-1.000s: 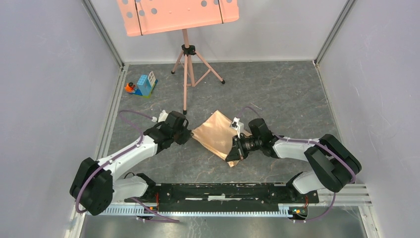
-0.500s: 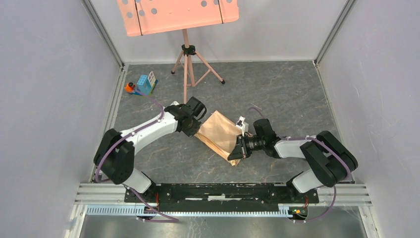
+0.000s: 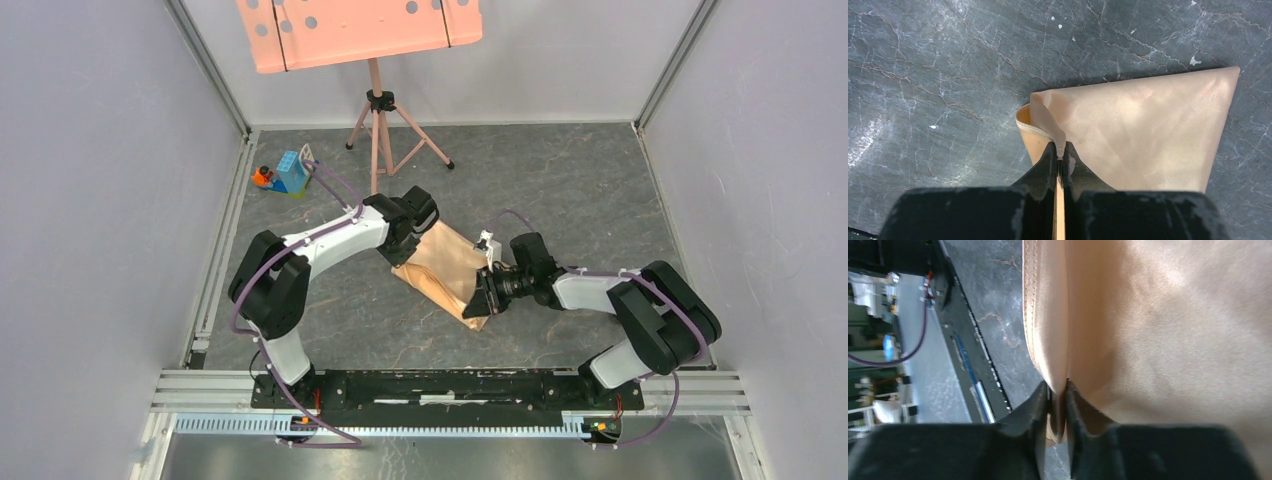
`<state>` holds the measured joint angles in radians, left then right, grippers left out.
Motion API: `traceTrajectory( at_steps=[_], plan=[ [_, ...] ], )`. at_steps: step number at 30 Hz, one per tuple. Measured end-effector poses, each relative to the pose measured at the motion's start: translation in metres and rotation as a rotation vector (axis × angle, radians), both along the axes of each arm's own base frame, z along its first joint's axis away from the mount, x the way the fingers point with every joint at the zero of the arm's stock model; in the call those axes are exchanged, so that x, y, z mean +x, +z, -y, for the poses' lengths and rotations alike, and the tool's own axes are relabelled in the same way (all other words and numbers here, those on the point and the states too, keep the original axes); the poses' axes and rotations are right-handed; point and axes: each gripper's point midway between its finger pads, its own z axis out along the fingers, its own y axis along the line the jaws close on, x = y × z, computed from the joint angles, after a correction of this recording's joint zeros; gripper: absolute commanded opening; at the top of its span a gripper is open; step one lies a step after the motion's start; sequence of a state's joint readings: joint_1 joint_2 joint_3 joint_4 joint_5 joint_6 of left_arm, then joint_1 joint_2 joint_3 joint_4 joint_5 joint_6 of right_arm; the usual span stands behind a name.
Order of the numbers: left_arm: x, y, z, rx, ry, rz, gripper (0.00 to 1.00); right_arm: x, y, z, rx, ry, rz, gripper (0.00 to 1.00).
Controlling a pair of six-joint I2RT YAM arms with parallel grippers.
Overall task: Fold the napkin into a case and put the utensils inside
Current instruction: Fold the lower triangle-folded napkin at the center of the board.
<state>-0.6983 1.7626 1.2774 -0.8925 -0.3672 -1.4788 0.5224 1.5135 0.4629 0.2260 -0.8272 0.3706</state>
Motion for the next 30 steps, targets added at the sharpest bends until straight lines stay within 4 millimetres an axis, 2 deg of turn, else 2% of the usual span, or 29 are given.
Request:
traceTrajectory(
  at_steps=[4,7,12,17,26,30],
  plan=[
    [0.002,0.002,0.001,0.005,0.006,-0.001,0.02,0.01,0.003,0.003,-0.036,-0.002,0.076,0.62],
    [0.004,0.004,0.002,0.006,0.006,-0.001,0.02,0.021,0.013,0.006,-0.051,-0.024,0.171,0.74],
    [0.007,0.006,0.004,0.011,0.006,-0.007,0.02,0.035,0.028,0.003,-0.079,-0.053,0.329,0.87],
    [0.007,0.005,0.007,0.014,0.005,-0.021,0.02,0.037,0.027,-0.005,-0.13,-0.047,0.402,0.98],
    [0.007,0.004,0.008,0.014,0.004,-0.029,0.02,0.028,0.019,-0.024,-0.282,-0.046,0.592,0.98],
    [0.007,0.004,0.007,0.014,0.004,-0.03,0.02,0.019,0.019,-0.026,-0.336,-0.036,0.698,0.98]
  ],
)
